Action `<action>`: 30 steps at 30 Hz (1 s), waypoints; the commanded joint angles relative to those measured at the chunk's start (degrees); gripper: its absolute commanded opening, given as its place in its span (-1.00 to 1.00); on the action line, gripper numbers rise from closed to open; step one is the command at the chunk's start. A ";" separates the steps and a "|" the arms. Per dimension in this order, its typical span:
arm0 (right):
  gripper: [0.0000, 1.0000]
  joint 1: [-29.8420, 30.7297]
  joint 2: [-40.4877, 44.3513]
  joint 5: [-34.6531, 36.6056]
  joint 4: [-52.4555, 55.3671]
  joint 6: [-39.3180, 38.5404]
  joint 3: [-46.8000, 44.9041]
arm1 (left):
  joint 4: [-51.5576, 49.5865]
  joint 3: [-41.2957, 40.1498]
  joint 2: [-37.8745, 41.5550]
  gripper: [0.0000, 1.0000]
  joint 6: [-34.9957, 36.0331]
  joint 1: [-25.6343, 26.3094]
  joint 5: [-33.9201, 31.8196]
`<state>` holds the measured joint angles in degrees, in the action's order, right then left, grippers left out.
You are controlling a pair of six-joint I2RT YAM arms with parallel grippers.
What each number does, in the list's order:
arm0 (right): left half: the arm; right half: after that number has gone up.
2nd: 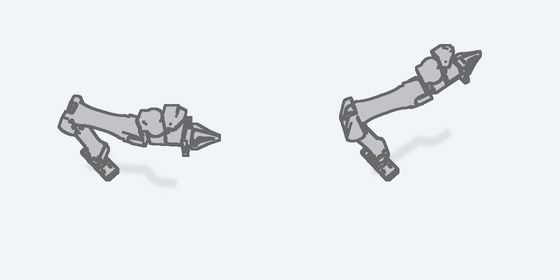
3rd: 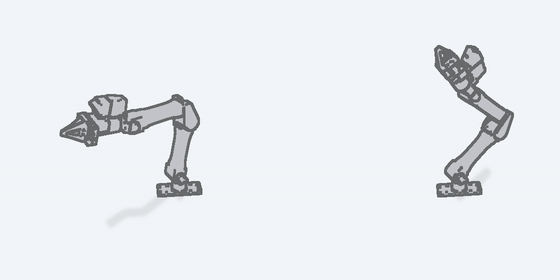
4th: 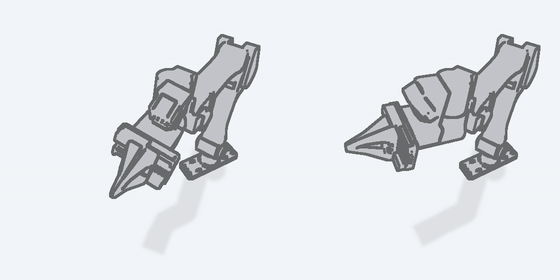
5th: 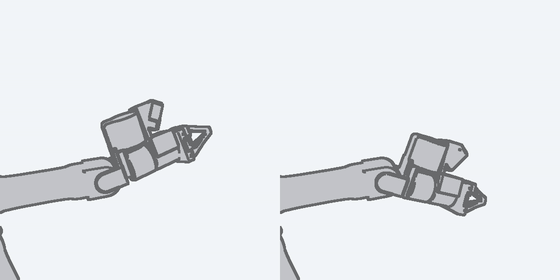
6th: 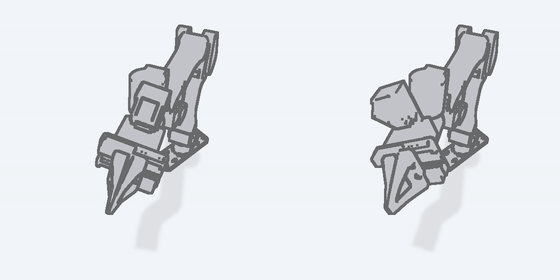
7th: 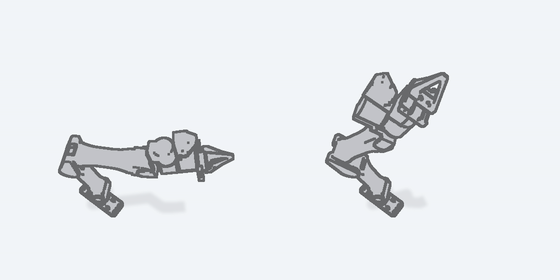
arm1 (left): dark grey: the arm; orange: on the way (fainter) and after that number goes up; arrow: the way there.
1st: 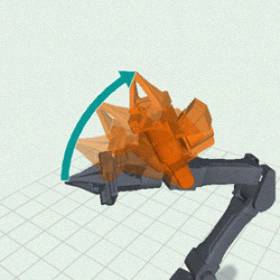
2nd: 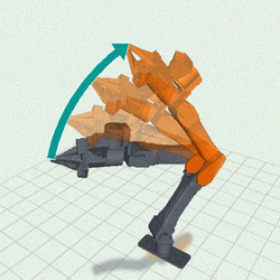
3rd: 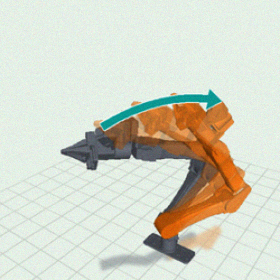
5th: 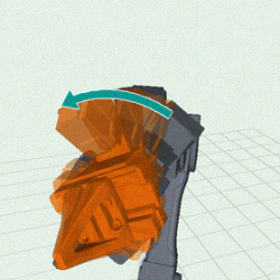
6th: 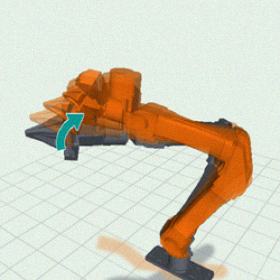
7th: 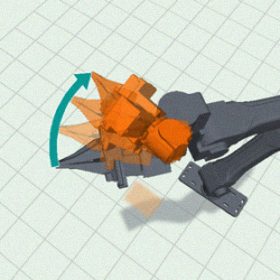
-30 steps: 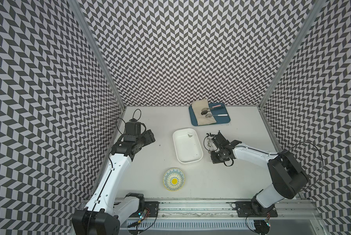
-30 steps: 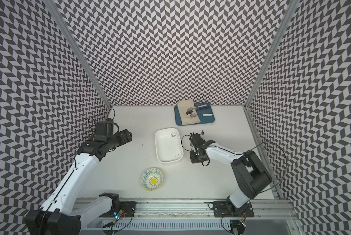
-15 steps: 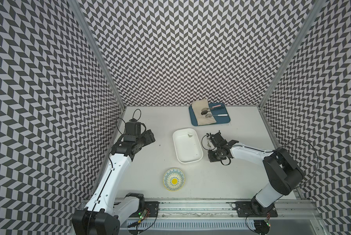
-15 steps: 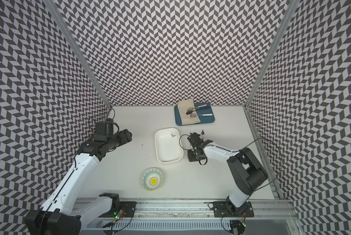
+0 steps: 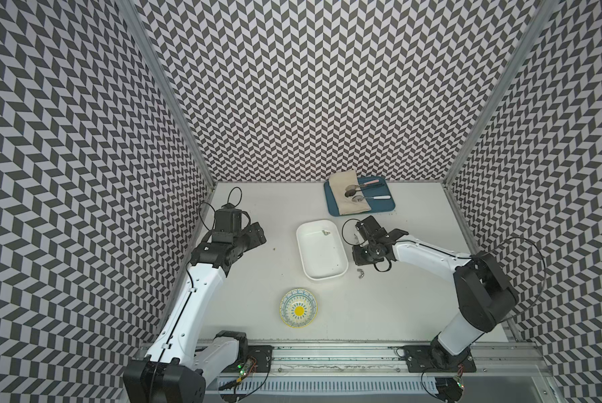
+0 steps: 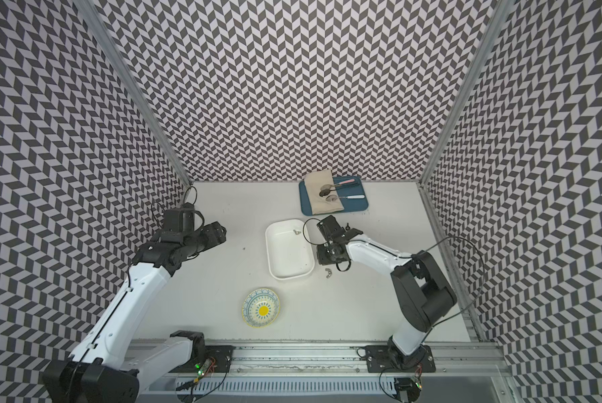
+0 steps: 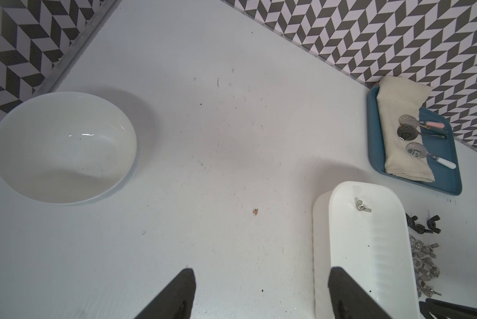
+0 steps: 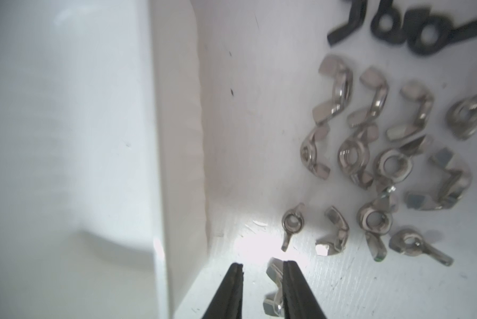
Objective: Take out the wing nut from the storage box
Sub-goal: Place the wing nut at the center of the board, then pick up the wing nut from the storage box.
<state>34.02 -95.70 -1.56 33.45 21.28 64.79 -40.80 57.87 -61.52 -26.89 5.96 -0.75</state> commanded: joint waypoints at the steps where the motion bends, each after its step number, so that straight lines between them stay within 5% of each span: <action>1: -0.38 0.45 2.02 2.94 2.26 0.34 6.42 | 0.62 -0.67 0.26 0.60 0.15 -0.25 -0.14; 20: -0.34 8.34 -15.74 1.34 4.08 -0.72 33.40 | 0.49 -2.02 1.12 0.60 -0.17 -0.29 -0.06; 30: -0.34 12.14 -26.59 7.49 5.95 0.44 41.28 | 0.58 -3.88 2.28 0.60 -0.50 -0.33 -0.30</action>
<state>45.65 -120.60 2.35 39.09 21.02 103.79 -40.77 54.41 -60.55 -26.94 5.96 -0.75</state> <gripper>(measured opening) 0.332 0.799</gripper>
